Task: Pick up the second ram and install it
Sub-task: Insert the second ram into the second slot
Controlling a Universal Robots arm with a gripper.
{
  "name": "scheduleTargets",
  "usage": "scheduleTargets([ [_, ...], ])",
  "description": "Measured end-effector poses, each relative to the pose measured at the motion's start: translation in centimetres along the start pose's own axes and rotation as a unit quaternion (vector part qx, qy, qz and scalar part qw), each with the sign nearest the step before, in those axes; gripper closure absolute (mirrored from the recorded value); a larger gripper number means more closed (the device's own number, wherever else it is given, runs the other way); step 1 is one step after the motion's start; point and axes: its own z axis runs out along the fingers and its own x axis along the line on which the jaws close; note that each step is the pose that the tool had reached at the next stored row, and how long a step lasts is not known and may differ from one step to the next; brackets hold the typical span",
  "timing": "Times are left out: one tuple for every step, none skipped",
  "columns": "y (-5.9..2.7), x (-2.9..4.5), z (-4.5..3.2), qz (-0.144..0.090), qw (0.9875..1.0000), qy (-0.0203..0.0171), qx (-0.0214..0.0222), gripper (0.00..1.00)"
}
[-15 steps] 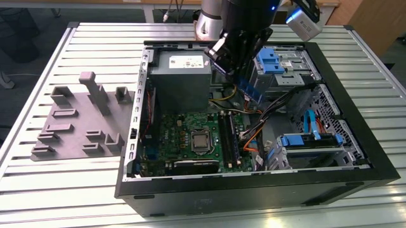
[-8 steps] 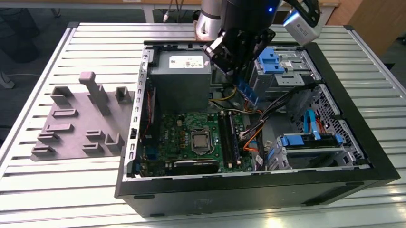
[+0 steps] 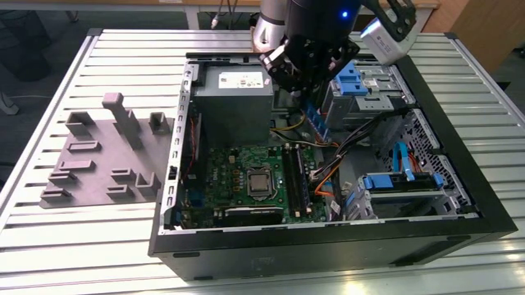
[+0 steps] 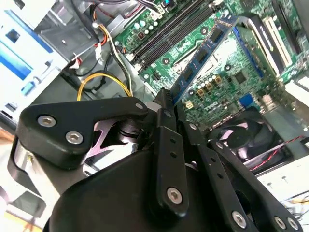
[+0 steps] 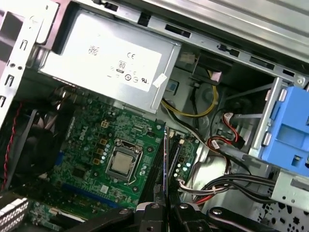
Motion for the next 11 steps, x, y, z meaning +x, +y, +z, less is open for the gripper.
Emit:
scheduleTargets([
  [0.0, 0.0, 0.01, 0.008, 1.0, -0.0002, 0.0001, 0.86],
  [0.0, 0.0, 0.02, 0.016, 0.9999, -0.0004, 0.0002, 0.86],
  [0.0, 0.0, 0.03, 0.024, 0.9997, -0.0006, 0.0003, 0.86],
  [0.0, 0.0, 0.04, 0.033, 0.9995, -0.0008, 0.0004, 0.86],
  [0.0, 0.0, 0.05, 0.041, 0.9992, -0.001, 0.0004, 0.86],
  [0.0, 0.0, 0.06, 0.049, 0.9988, -0.0012, 0.0006, 0.86],
  [0.0, 0.0, 0.07, 0.056, 0.9984, -0.0014, 0.0006, 0.86],
  [0.0, 0.0, 0.08, 0.064, 0.9979, -0.0015, 0.0007, 0.86],
  [0.0, 0.0, 0.09, 0.072, 0.9974, -0.0017, 0.0008, 0.86],
  [0.0, 0.0, 0.09, 0.08, 0.9968, -0.0019, 0.0009, 0.86],
  [0.0, 0.0, 0.11, 0.088, 0.9961, -0.0021, 0.001, 0.86],
])
